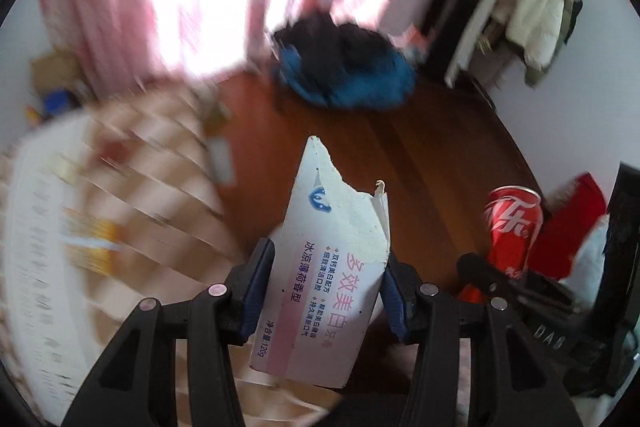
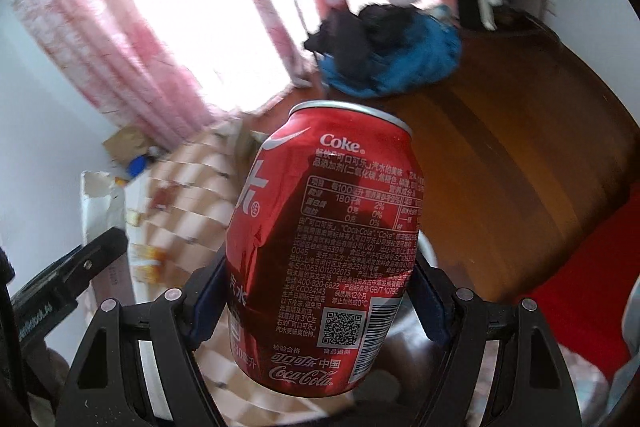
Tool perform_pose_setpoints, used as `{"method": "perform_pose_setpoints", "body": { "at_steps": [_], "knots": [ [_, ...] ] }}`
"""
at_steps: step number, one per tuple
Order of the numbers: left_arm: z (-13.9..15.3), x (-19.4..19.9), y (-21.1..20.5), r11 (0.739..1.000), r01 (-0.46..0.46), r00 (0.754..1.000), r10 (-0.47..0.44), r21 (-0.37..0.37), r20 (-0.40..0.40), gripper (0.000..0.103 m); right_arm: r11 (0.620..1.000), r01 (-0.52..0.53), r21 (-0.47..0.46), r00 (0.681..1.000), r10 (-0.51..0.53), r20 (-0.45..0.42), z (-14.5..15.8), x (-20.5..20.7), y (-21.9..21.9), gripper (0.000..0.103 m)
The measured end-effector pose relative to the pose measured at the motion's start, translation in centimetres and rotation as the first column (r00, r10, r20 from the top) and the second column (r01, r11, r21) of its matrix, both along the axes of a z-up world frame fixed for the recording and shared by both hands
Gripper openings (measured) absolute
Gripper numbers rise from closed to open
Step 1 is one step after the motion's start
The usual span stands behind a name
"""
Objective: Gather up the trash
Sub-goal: 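Carry pink box and Coke can over the bin and release them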
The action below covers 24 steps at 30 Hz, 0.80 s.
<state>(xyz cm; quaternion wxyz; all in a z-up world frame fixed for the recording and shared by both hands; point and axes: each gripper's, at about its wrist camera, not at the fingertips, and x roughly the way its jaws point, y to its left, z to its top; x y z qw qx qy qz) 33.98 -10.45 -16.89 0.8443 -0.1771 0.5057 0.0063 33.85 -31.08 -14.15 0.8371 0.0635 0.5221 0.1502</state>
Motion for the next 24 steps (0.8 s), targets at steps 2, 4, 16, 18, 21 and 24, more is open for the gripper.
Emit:
{"method": "perform_pose_setpoints", "body": {
  "at_steps": [2, 4, 16, 18, 21, 24],
  "knots": [
    [-2.6, 1.8, -1.4, 0.999, 0.019, 0.998, -0.022, -0.041, -0.058, 0.047, 1.000, 0.015, -0.017, 0.999, -0.016, -0.048, -2.4, 0.9, -2.3, 0.081],
    [-5.5, 3.6, -2.6, 0.998, 0.035, 0.992, -0.042, -0.060, -0.120, 0.047, 0.999, 0.028, -0.024, 0.995, -0.031, -0.099, -4.8, 1.7, -3.9, 0.081],
    [-14.8, 8.9, -2.9, 1.000, 0.001, 0.952, -0.002, -0.003, -0.307, 0.050, 0.999, 0.024, -0.043, 0.940, -0.037, -0.339, -18.7, 6.1, -6.0, 0.081],
    [-15.5, 8.4, -2.6, 1.000, -0.007, 0.946, 0.012, 0.017, -0.324, 0.051, 0.999, 0.005, -0.049, 0.933, -0.022, -0.359, -20.6, 6.9, -5.1, 0.081],
    [-15.9, 7.8, -2.0, 0.999, -0.023, 0.941, 0.036, 0.043, -0.336, 0.087, 0.996, -0.062, -0.067, 0.914, 0.030, -0.405, -23.0, 7.8, -3.2, 0.082],
    [-16.0, 7.3, -1.9, 0.997, -0.028, 0.939, 0.052, 0.075, -0.340, 0.093, 0.990, -0.110, -0.090, 0.909, 0.064, -0.412, -23.9, 7.9, -2.0, 0.085]
  ]
}}
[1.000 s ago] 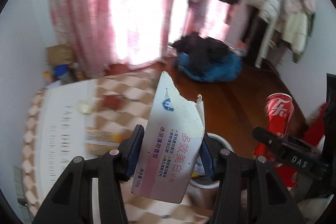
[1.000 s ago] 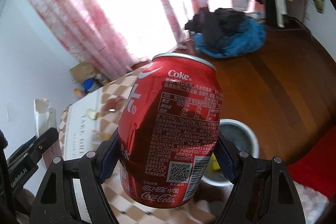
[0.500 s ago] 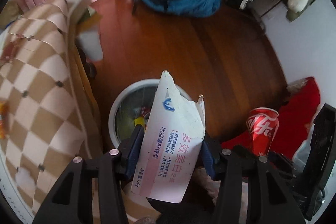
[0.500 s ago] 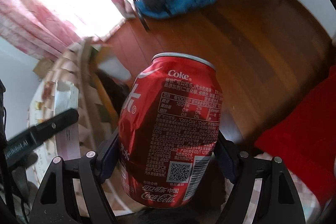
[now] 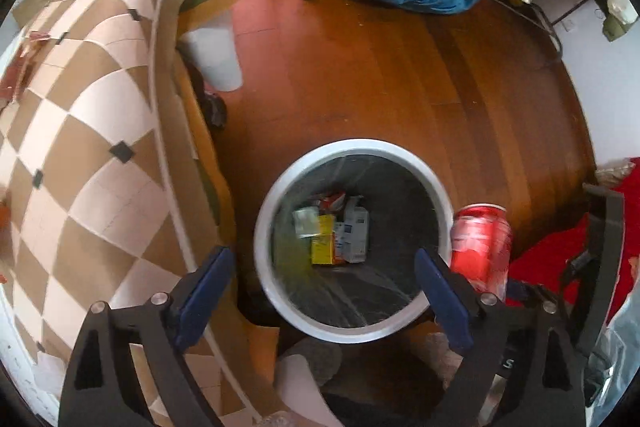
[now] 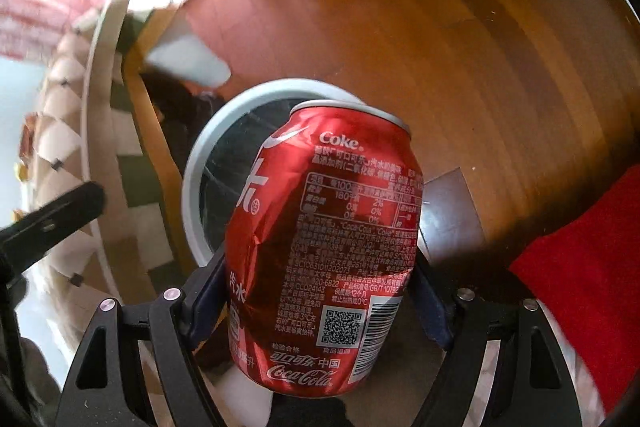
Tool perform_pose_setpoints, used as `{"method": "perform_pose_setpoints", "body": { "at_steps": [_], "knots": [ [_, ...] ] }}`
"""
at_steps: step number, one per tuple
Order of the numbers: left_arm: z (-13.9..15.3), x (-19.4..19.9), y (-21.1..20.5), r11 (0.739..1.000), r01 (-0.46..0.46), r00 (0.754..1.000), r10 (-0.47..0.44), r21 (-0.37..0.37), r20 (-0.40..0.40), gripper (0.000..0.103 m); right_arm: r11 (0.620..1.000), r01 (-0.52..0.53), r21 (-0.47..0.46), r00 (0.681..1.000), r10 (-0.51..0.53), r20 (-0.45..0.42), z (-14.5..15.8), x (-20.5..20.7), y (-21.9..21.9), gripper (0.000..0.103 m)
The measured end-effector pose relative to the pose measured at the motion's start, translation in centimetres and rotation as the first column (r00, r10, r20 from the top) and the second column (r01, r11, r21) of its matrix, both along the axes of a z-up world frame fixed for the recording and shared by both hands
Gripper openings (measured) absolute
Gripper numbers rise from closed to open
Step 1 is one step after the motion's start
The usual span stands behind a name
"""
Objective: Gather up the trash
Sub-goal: 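Carry pink box and Coke can over the bin and release them, then move both tools back over the table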
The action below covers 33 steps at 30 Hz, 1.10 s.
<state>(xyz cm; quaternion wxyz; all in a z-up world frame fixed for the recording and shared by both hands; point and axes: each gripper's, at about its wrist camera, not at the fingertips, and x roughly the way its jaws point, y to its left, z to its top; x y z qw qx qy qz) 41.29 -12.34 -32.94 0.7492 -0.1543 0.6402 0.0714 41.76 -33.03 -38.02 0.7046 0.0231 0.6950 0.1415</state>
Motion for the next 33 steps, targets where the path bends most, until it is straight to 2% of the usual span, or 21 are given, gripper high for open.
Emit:
{"method": "perform_pose_setpoints", "body": {
  "at_steps": [2, 6, 9, 14, 23, 29, 33],
  "knots": [
    [0.1, -0.4, 0.0, 1.000, 0.004, 1.000, -0.004, 0.018, 0.000, 0.094, 1.000, 0.001, 0.000, 1.000, -0.001, -0.008, -0.3, 0.3, 0.8, 0.103],
    [0.6, -1.3, -0.1, 0.997, 0.013, 1.000, -0.014, 0.072, 0.025, 0.094, 0.999, 0.030, -0.015, 1.000, -0.030, 0.002, 0.3, 0.2, 0.4, 0.103],
    [0.6, -1.9, -0.1, 0.991, 0.016, 0.999, -0.020, 0.130, 0.031, 0.094, 0.998, 0.031, -0.062, 0.999, -0.030, 0.017, 0.7, -0.5, 0.0, 0.103],
    [0.6, -2.8, -0.4, 0.990, 0.023, 0.999, -0.027, 0.138, 0.025, 0.094, 0.992, 0.040, -0.119, 0.999, -0.036, 0.037, 1.7, -1.8, -1.0, 0.103],
    [1.8, -4.1, -1.3, 0.991, 0.026, 0.999, -0.031, 0.131, 0.040, 0.094, 0.987, 0.054, -0.150, 0.997, -0.046, 0.057, 3.4, -3.4, -2.3, 0.103],
    [3.9, -5.1, -1.6, 0.993, 0.024, 0.997, -0.033, 0.120, 0.075, 0.094, 0.987, 0.058, -0.153, 0.994, -0.044, 0.098, 6.0, -4.2, -2.6, 0.103],
    [6.7, -6.1, -1.7, 0.991, 0.026, 0.991, -0.042, 0.130, 0.127, 0.094, 0.988, 0.069, -0.135, 0.989, -0.051, 0.138, 8.8, -4.9, -2.8, 0.103]
  ]
}}
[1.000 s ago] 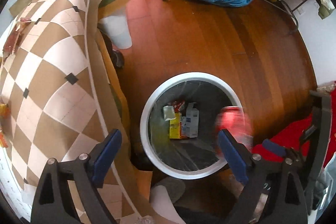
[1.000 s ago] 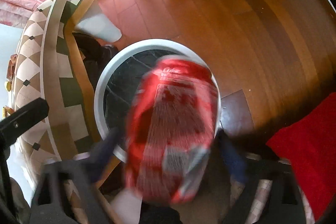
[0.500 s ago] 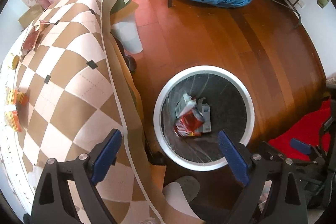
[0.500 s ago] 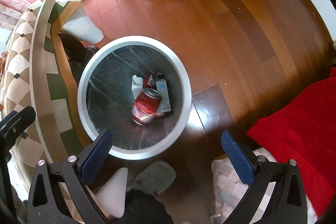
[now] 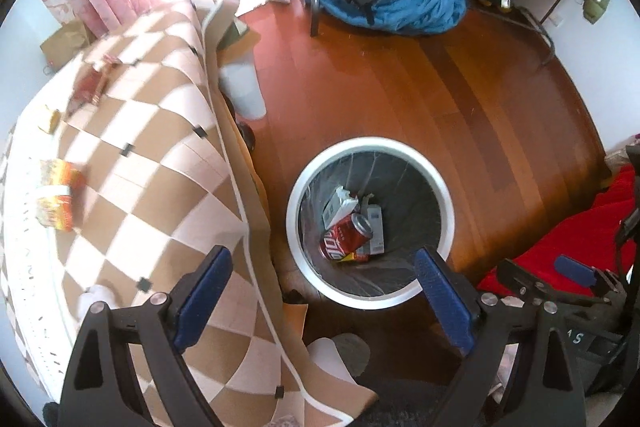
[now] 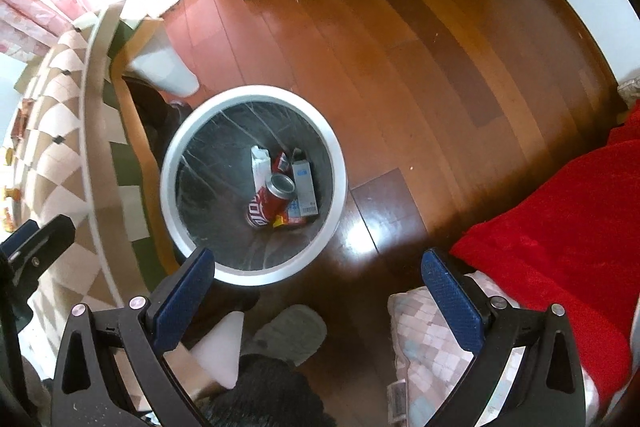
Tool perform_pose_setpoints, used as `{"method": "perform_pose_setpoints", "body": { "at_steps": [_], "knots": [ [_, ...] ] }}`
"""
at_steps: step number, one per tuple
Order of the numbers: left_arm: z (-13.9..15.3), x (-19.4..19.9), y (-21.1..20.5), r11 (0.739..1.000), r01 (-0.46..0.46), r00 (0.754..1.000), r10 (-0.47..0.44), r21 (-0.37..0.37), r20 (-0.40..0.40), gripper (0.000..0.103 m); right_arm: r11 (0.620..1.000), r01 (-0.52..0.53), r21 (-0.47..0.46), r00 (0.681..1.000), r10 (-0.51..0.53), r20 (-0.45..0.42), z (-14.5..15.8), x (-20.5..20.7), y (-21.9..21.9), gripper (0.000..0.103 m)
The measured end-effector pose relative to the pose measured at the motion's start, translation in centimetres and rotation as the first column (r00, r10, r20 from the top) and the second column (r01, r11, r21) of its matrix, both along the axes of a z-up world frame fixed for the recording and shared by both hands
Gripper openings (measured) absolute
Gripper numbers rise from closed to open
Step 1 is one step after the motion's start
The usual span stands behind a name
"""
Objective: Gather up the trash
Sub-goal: 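Move both tools back over the table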
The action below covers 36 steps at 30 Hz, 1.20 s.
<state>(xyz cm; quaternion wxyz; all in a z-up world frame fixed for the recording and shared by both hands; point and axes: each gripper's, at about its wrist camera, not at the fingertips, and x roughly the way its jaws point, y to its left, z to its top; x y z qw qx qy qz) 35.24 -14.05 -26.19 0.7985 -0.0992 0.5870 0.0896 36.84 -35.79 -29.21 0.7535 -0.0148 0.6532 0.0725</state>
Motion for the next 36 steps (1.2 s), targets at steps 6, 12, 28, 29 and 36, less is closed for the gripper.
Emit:
{"method": "perform_pose_setpoints", "body": {
  "at_steps": [6, 12, 28, 29, 36],
  "knots": [
    [5.6, -1.6, 1.1, 0.998, -0.039, 0.996, 0.034, 0.055, 0.086, 0.094, 0.999, 0.013, 0.048, 0.995, -0.017, 0.095, 6.0, -0.7, 0.2, 0.103],
    [11.1, -4.6, 6.3, 0.989, -0.139, 0.975, 0.129, 0.043, 0.180, 0.094, 0.991, -0.037, 0.132, 0.979, 0.009, 0.206, 13.6, -1.6, 3.2, 0.103],
    [0.6, -22.6, 26.4, 0.859, -0.489, 0.867, 0.498, 0.155, -0.024, 0.102, 0.906, -0.361, 0.221, 0.932, 0.355, 0.070, 8.5, -10.9, 26.7, 0.103],
    [-0.6, -23.3, 27.1, 0.855, -0.496, 0.860, 0.508, 0.153, -0.045, 0.102, 0.904, -0.365, 0.223, 0.931, 0.362, 0.057, 7.5, -11.5, 27.8, 0.103],
    [-3.8, -25.6, 28.0, 0.859, -0.481, 0.858, 0.503, 0.174, -0.109, 0.102, 0.910, -0.333, 0.246, 0.938, 0.347, -0.013, 1.9, -12.5, 32.6, 0.095]
  ]
}}
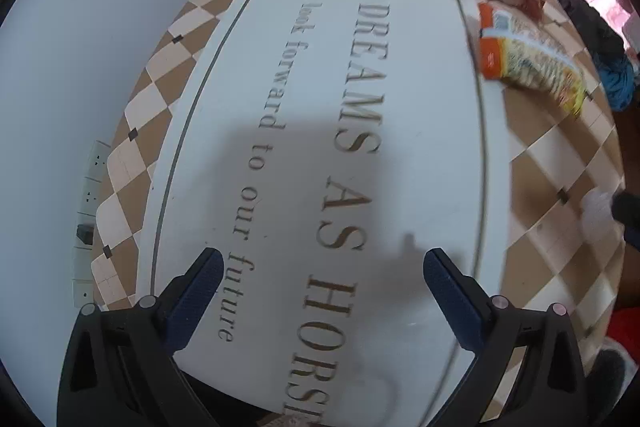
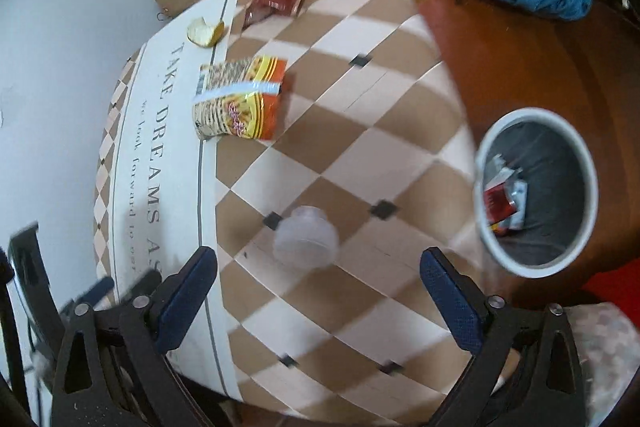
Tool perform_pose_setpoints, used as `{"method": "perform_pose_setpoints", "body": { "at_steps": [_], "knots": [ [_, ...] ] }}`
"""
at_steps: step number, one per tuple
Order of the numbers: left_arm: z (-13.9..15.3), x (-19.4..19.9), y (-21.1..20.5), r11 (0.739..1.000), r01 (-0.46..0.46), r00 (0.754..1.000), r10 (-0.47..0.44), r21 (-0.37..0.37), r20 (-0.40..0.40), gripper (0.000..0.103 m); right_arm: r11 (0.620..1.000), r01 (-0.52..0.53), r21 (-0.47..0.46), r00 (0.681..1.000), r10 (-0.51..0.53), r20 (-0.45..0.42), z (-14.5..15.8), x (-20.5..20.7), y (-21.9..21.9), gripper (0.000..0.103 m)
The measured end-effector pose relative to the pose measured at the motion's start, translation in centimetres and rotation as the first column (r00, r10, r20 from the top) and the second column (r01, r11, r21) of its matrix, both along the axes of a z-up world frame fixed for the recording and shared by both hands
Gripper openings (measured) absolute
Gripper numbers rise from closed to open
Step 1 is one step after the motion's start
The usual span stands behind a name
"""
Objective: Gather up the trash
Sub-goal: 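Move both tools back over the table, then grasp the orange snack bag with left gripper while right grasps clear plastic cup, then carry snack bag and plastic cup over the bin and open both grippers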
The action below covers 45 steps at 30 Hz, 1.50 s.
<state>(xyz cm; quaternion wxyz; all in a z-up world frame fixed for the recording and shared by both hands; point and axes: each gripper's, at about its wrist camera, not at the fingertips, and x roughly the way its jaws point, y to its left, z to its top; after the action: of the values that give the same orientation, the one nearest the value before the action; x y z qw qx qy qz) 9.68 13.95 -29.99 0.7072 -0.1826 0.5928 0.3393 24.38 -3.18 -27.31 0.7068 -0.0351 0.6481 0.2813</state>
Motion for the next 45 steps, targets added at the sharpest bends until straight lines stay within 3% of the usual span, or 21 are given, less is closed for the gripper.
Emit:
{"method": "perform_pose_setpoints", "body": {
  "at_steps": [4, 10, 12, 13, 20, 27, 31, 35, 36, 39, 42, 45],
  "knots": [
    [-1.0, -0.7, 0.2, 1.000, 0.010, 1.000, -0.010, 0.000, -0.015, 0.102, 1.000, -0.001, -0.024, 1.000, 0.001, -0.015, -2.0, -0.2, 1.7, 0.082],
    [-1.8, -0.5, 0.3, 1.000, 0.025, 1.000, -0.025, -0.002, -0.017, 0.102, 0.997, -0.028, -0.073, 0.997, 0.033, 0.066, -2.2, -1.0, 2.9, 0.062],
    [-1.7, -0.3, 0.1, 0.999, 0.034, 0.999, -0.035, -0.004, -0.014, 0.102, 0.996, -0.026, -0.091, 0.995, 0.034, 0.092, -2.1, -1.2, 2.4, 0.046],
    [-1.6, -0.1, -0.1, 0.999, 0.041, 0.999, -0.041, -0.004, -0.010, 0.102, 0.996, -0.028, -0.082, 0.994, 0.036, 0.099, -2.1, -1.2, 2.1, 0.043],
    [0.9, 2.8, -0.9, 0.996, 0.086, 0.994, -0.084, -0.018, 0.071, 0.102, 1.000, 0.007, 0.005, 0.996, -0.007, 0.094, -0.8, -0.3, -0.6, 0.043],
    [3.6, 12.6, -1.5, 0.974, 0.205, 0.961, -0.182, -0.098, 0.208, 0.102, 0.997, 0.070, 0.029, 0.991, -0.072, 0.108, 1.2, 3.2, -2.2, 0.043],
    [2.9, 17.3, -1.1, 0.953, 0.280, 0.946, -0.252, -0.120, 0.207, 0.102, 0.993, 0.115, 0.015, 0.988, -0.115, 0.105, 1.1, 6.4, -2.3, 0.043],
    [0.6, 20.3, -2.1, 0.923, 0.353, 0.932, -0.332, -0.155, 0.143, 0.101, 0.990, 0.139, 0.004, 0.985, -0.139, 0.101, 0.9, 9.1, -2.3, 0.043],
    [0.2, 20.7, -2.3, 0.921, 0.361, 0.930, -0.342, -0.149, 0.136, 0.096, 0.990, 0.141, 0.004, 0.985, -0.140, 0.098, 0.8, 9.5, -2.2, 0.043],
    [-0.1, 20.4, -2.8, 0.923, 0.365, 0.927, -0.349, -0.117, 0.138, 0.071, 0.991, 0.131, -0.002, 0.987, -0.130, 0.098, 0.6, 10.2, -1.7, 0.043],
    [0.4, 19.5, -2.7, 0.931, 0.353, 0.929, -0.335, -0.097, 0.158, 0.055, 0.994, 0.113, -0.004, 0.988, -0.112, 0.105, 0.5, 9.9, -1.0, 0.043],
    [0.9, 18.3, -2.3, 0.940, 0.332, 0.935, -0.318, -0.073, 0.156, 0.052, 0.995, 0.098, 0.002, 0.989, -0.098, 0.114, 0.7, 9.4, -0.6, 0.043]
  ]
}}
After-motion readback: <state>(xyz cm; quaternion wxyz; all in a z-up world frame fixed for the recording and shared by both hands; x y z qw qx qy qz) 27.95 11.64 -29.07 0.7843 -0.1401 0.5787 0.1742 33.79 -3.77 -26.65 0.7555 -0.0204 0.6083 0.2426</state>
